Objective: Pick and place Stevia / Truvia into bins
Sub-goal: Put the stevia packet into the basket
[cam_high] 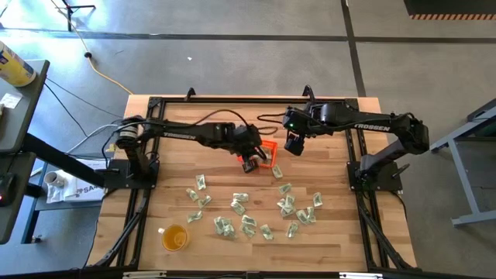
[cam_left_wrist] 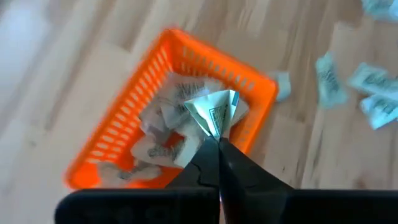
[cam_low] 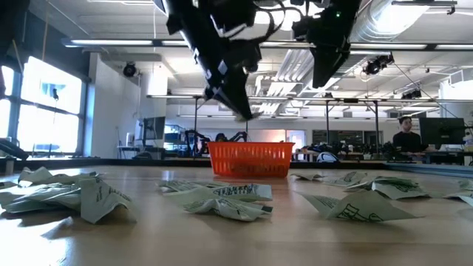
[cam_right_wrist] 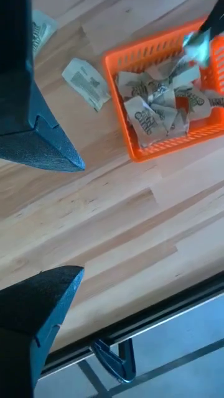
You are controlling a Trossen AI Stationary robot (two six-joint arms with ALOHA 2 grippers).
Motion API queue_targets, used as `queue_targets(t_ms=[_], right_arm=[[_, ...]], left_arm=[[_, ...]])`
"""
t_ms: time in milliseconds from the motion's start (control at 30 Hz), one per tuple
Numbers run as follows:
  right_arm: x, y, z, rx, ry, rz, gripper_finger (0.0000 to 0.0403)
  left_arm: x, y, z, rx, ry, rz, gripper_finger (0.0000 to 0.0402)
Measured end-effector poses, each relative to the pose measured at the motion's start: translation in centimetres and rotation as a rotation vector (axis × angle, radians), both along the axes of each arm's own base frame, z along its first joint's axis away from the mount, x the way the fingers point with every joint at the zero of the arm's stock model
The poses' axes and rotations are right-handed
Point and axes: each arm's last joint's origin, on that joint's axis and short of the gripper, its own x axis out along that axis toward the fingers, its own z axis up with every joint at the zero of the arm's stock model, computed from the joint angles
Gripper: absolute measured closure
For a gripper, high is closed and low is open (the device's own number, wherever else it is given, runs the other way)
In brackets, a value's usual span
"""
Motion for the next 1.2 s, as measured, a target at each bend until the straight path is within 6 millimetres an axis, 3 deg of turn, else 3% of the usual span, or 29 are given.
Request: queue_targets(t_ms=[200, 433, 600, 733, 833, 933, 1200], right_arm=[[-0.1, 0.9, -0.1, 0.049, 0.019, 0.027, 0.0151], [-0.2, 3.4, -0.4, 0.114, 0.1, 0.214, 0.0151], [-0.3, 5.3, -0.8, 0.158, 0.161, 0.3, 0.0151], [-1.5, 7.4, -3.8, 0.274, 0.261, 0.322, 0.0151], [-3.4, 9.1, -7.2, 0.415, 0.357, 0.243, 0.0151], [-4.7, 10.8, -9.7, 0.49, 0.321, 0.092, 0.0151], [-6.6, 13.3, -12.1, 0.585, 0.207, -0.46, 0.0151]], left_arm=[[0.1, -0.1, -0.4, 0.03, 0.026, 0.065, 0.0267], [-2.9, -0.3, 0.5, 0.024, 0.231, 0.083, 0.0152], [-5.1, -1.1, 0.3, -0.014, 0.421, 0.058, 0.0119], [-7.0, -2.3, -0.2, 0.038, 0.484, 0.055, 0.0113], [-8.6, -3.3, -0.7, 0.021, 0.455, 0.087, 0.0115], [-10.3, -4.0, -1.5, -0.007, 0.433, 0.146, 0.0119], [-13.0, -4.2, -3.4, -0.084, 0.346, 0.224, 0.0122]])
